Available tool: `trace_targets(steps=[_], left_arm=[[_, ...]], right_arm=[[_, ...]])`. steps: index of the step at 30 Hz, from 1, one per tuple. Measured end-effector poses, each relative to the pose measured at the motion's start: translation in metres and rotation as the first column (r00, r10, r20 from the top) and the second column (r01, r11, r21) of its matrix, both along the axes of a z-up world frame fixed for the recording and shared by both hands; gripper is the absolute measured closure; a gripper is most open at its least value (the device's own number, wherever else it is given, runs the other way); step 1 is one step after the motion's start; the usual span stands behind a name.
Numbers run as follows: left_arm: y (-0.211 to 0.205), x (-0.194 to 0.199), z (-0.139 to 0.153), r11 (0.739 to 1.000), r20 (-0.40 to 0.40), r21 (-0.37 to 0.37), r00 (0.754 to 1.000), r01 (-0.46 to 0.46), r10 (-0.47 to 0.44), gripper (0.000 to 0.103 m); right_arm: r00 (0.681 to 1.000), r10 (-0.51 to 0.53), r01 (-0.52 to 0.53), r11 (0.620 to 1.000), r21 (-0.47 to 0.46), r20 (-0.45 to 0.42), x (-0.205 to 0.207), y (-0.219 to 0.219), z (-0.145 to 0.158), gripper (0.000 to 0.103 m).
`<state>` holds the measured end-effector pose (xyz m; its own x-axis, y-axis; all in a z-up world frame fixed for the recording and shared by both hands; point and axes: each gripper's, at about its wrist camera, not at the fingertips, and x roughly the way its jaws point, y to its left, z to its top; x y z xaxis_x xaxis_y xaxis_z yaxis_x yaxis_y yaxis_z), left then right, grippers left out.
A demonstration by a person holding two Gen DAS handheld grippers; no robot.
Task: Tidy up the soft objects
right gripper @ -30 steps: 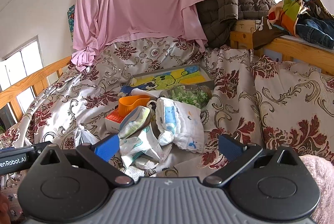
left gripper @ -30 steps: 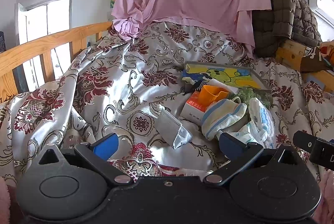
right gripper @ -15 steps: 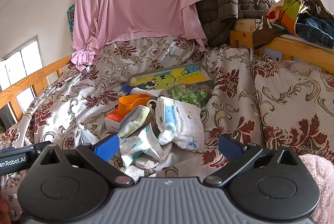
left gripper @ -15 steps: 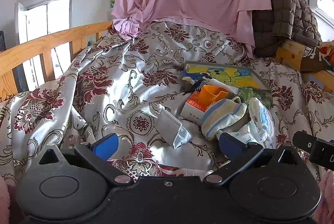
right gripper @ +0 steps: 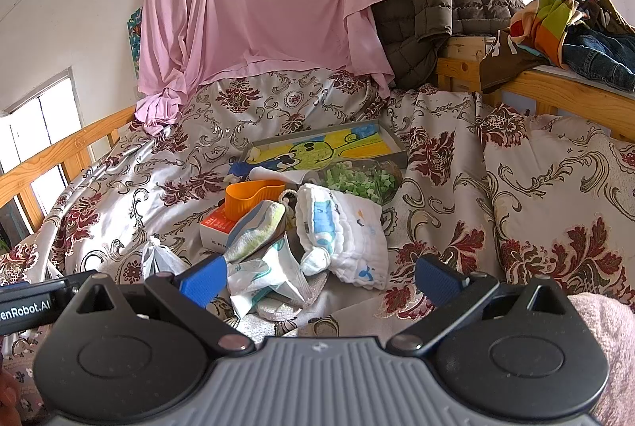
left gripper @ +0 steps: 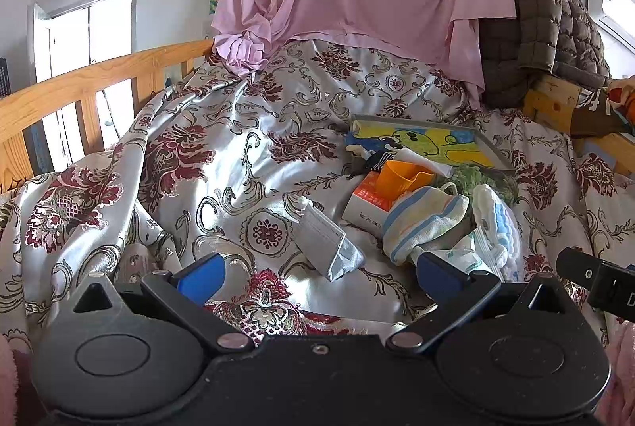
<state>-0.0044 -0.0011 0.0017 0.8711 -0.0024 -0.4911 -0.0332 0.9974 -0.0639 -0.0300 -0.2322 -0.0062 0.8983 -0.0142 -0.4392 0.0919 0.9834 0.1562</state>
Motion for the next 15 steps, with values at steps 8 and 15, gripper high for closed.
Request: trace_targets(steps=[8,15], left_arm=[[0.0002,0.0004,-0.0002,1.0,0.0,-0.001,1.0,0.0,0.0,0.001],[0.0004,0.0007,-0.0003,1.0,-0.001,-0.002,1.0,0.0,0.0,0.001]], right_arm=[[1.0,0.0,0.0,1.0,0.0,-0.002,0.0007,-0.001,-0.0024,0.0],[1.0,0.0,0.0,1.0,0.001,-0.002,0.0001,-0.0007,-0.0001,0.0]])
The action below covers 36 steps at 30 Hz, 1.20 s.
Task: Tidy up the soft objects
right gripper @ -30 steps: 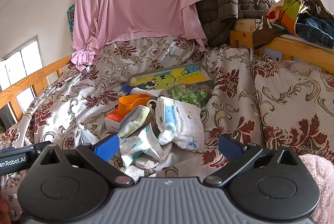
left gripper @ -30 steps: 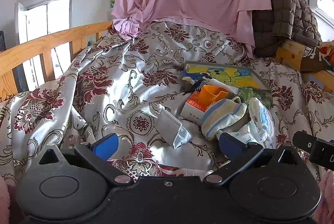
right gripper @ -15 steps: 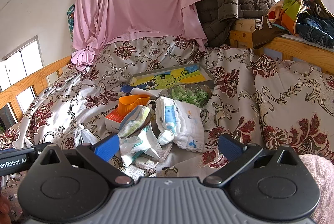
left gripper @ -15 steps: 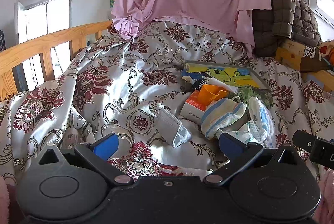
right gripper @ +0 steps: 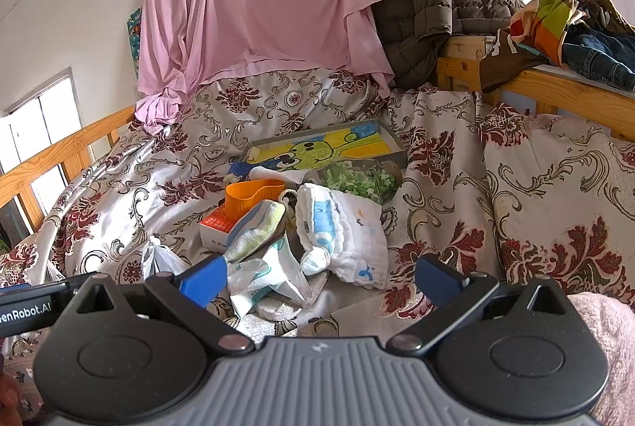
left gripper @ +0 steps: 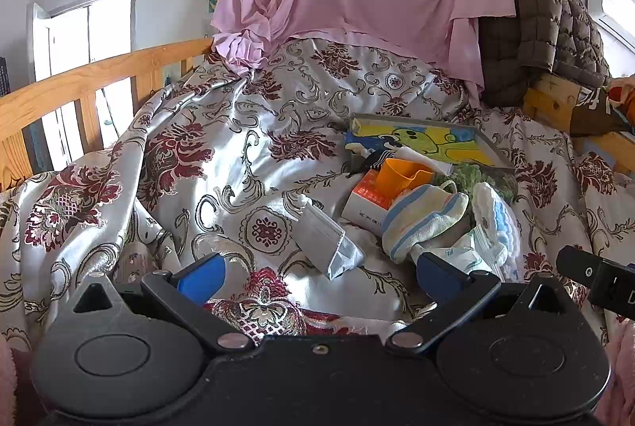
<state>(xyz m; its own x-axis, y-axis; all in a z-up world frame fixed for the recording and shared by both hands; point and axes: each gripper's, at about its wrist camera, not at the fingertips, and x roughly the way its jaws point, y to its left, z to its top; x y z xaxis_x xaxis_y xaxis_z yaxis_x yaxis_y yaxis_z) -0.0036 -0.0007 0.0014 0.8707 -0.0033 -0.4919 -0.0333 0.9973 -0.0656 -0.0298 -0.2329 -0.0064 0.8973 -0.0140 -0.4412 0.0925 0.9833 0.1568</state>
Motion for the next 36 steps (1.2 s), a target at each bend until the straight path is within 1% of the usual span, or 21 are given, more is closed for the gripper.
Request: trace_targets(steps=[4,9,10,12,16,18,22,25,27,30,32,36], left_arm=[[0.0,0.0,0.0,1.0,-0.001,0.001,1.0,0.0,0.0,0.001],[0.0,0.0,-0.002,1.0,-0.005,0.001,1.0,-0.008,0.008,0.001],[0.0,-0.001,-0.002,1.0,-0.009,-0.003,1.0,-0.01,0.01,0.001],[0.001,0.004,-0.013,1.0,-0.03,-0.027,1.0,-0.007,0.007,0.001],[0.007,0.017,-0.019,0.998,-0.075,-0.068,0.997,-0.008,0.003,0.001],[0.013,0.029,-0.019,0.996,-0.093,-0.084,0.996,0.01,-0.017,0.001],[0.016,0.056,-0.022,0.996,-0.104,-0.084,0.993,0.039,-0.048,0.001],[0.021,0.08,-0.026,0.992,-0.116,-0.111,0.991,0.053,-0.066,0.001],[0.021,0.097,-0.029,0.991,-0.126,-0.113,0.988,0.075,-0.089,0.001],[0.017,0.125,-0.034,0.988,-0.15,-0.086,0.979,0.125,-0.137,0.001],[0.018,0.14,-0.041,0.988,-0.171,-0.082,0.975,0.127,-0.14,0.001],[0.027,0.165,-0.058,0.979,-0.229,-0.168,0.961,0.117,-0.154,0.007]], right_arm=[[1.0,0.001,-0.001,1.0,0.001,-0.001,0.0,0.0,0.001,0.0],[1.0,0.011,-0.01,1.0,0.016,-0.023,0.001,0.001,-0.002,0.0],[1.0,0.012,-0.011,1.0,0.02,-0.027,0.002,0.001,-0.002,0.0],[0.999,0.019,-0.017,0.999,0.03,-0.04,0.004,0.0,-0.001,0.0],[0.996,0.052,-0.048,0.998,0.048,-0.073,0.012,0.001,-0.002,0.0],[0.992,0.084,-0.079,0.995,0.053,-0.091,0.018,0.004,-0.003,0.0],[0.976,0.17,-0.166,0.985,0.039,-0.133,0.035,0.014,-0.006,0.0],[0.959,0.229,-0.227,0.973,0.03,-0.165,0.049,0.021,-0.01,0.0],[0.943,0.272,-0.267,0.962,0.051,-0.191,0.061,0.022,-0.014,0.0],[0.933,0.29,-0.282,0.957,0.071,-0.213,0.077,0.022,-0.019,0.0],[0.933,0.286,-0.278,0.958,0.07,-0.22,0.088,0.022,-0.023,0.0],[0.927,0.302,-0.292,0.953,0.078,-0.224,0.108,0.024,-0.032,0.0]])
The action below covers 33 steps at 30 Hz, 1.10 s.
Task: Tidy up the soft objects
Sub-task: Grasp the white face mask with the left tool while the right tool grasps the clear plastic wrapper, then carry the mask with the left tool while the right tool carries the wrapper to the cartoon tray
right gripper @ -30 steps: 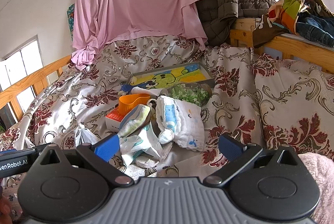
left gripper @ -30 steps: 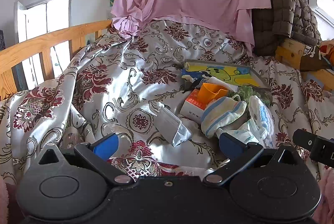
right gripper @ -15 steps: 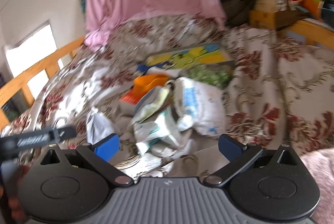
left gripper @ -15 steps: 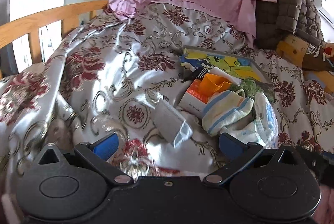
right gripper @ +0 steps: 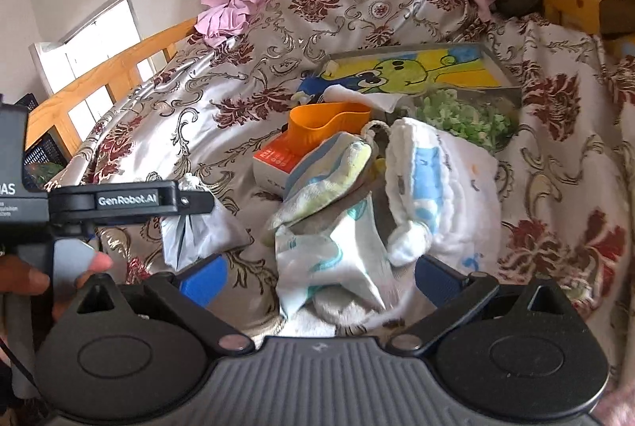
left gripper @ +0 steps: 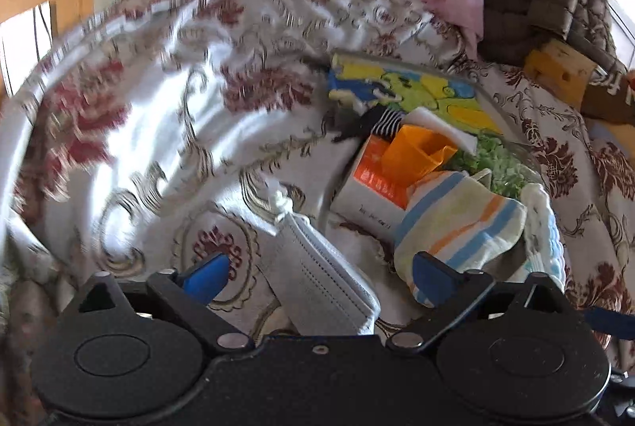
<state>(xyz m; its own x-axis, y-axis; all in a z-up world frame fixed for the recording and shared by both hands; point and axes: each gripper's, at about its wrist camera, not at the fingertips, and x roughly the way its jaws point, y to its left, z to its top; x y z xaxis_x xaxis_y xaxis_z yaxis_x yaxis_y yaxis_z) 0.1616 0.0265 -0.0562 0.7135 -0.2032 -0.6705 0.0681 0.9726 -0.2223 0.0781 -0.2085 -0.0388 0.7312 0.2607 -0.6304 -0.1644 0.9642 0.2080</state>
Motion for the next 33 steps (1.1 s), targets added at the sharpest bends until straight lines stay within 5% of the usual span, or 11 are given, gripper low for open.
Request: trace_targets(steps=[10,15,18,25,33], left_arm=[[0.002,0.015,-0.033,0.996,-0.051,-0.083,0.998,0.021,-0.025,0.023],[0.003,0.01,-0.033,0.998,-0.046,-0.068,0.999,-0.002,-0.001,0.054],[0.002,0.005,-0.035,0.998,-0.045,-0.054,0.999,-0.014,0.012,0.063],[-0.003,-0.006,-0.033,0.997,-0.024,-0.064,0.999,-0.046,0.045,0.079],[-0.014,-0.026,-0.022,0.995,0.044,-0.078,0.997,-0.059,0.063,0.084]], right_arm=[[0.998,0.059,-0.055,0.991,-0.123,0.031,0.023,0.028,-0.018,0.004],[0.999,0.033,-0.034,0.985,-0.171,-0.007,0.029,0.035,-0.027,0.017],[1.0,0.015,-0.017,0.984,-0.175,-0.013,0.03,0.035,-0.029,0.021],[1.0,-0.019,0.022,0.989,-0.147,0.02,0.028,0.025,-0.027,0.045],[0.993,-0.015,0.031,0.991,-0.132,0.121,0.016,0.023,-0.017,0.051]])
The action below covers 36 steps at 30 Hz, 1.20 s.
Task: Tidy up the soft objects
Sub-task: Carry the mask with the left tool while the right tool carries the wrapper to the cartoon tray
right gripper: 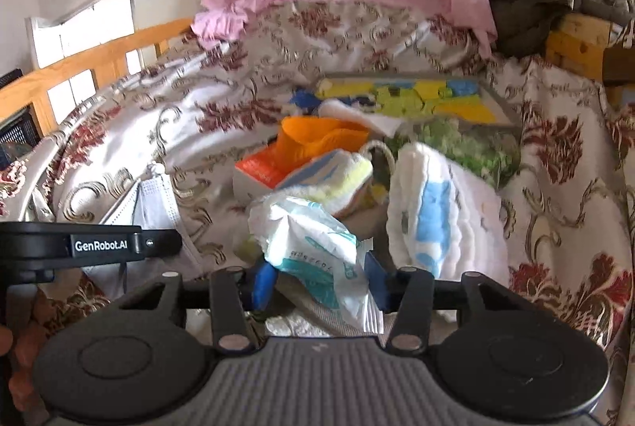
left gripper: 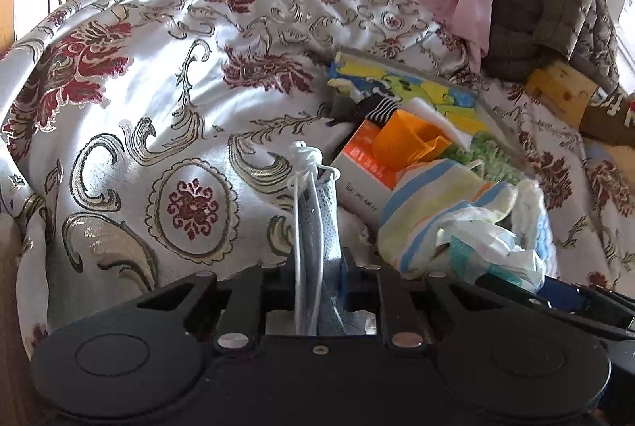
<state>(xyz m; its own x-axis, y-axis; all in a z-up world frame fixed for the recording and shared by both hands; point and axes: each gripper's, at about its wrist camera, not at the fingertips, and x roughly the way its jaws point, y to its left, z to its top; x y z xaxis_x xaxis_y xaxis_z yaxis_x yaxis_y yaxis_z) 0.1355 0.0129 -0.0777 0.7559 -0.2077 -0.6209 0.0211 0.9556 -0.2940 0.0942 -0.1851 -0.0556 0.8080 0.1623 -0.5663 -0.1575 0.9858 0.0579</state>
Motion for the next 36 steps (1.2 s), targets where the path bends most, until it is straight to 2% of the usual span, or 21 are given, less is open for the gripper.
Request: trace_targets(steps=[4,7,11,16,19,23,27,32,36], left_arm=[[-0.003,-0.009,0.013,1.0,0.051,-0.019,0.999,-0.003,0.004,0.084],[-0.002,-0.01,0.025,0.998,0.088,-0.06,0.996,-0.018,0.023,0.084],[-0.008,0.008,0.043,0.996,0.139,-0.092,0.99,-0.011,0.024,0.084],[-0.026,0.053,0.064,0.99,0.179,-0.142,0.984,0.0,0.026,0.084],[-0.045,0.088,0.075,0.989,0.205,-0.141,0.979,0.04,-0.011,0.084],[-0.071,0.144,0.08,0.984,0.206,-0.155,0.977,0.092,-0.059,0.084],[-0.096,0.204,0.073,0.98,0.181,-0.143,0.977,0.136,-0.109,0.084],[-0.116,0.274,0.047,0.978,0.106,-0.151,0.986,0.141,-0.126,0.083],[-0.123,0.313,0.024,0.975,0.038,-0.179,0.991,0.135,-0.13,0.083]], right_arm=[[0.998,0.01,-0.01,1.0,0.003,0.061,-0.008,0.0,0.008,0.052],[0.994,0.004,-0.004,1.0,0.007,0.112,-0.014,-0.001,0.017,0.053],[0.984,-0.032,0.025,0.999,0.043,0.176,-0.013,-0.012,0.041,0.052],[0.965,-0.077,0.058,0.995,0.084,0.252,0.032,-0.037,0.072,0.052],[0.954,-0.104,0.079,0.992,0.101,0.283,0.073,-0.054,0.082,0.052],[0.953,-0.154,0.125,0.984,0.124,0.261,0.139,-0.078,0.079,0.052],[0.956,-0.203,0.173,0.973,0.151,0.21,0.199,-0.102,0.063,0.052],[0.967,-0.218,0.198,0.969,0.148,0.133,0.254,-0.124,0.035,0.052],[0.972,-0.225,0.215,0.967,0.137,0.061,0.276,-0.132,0.015,0.052]])
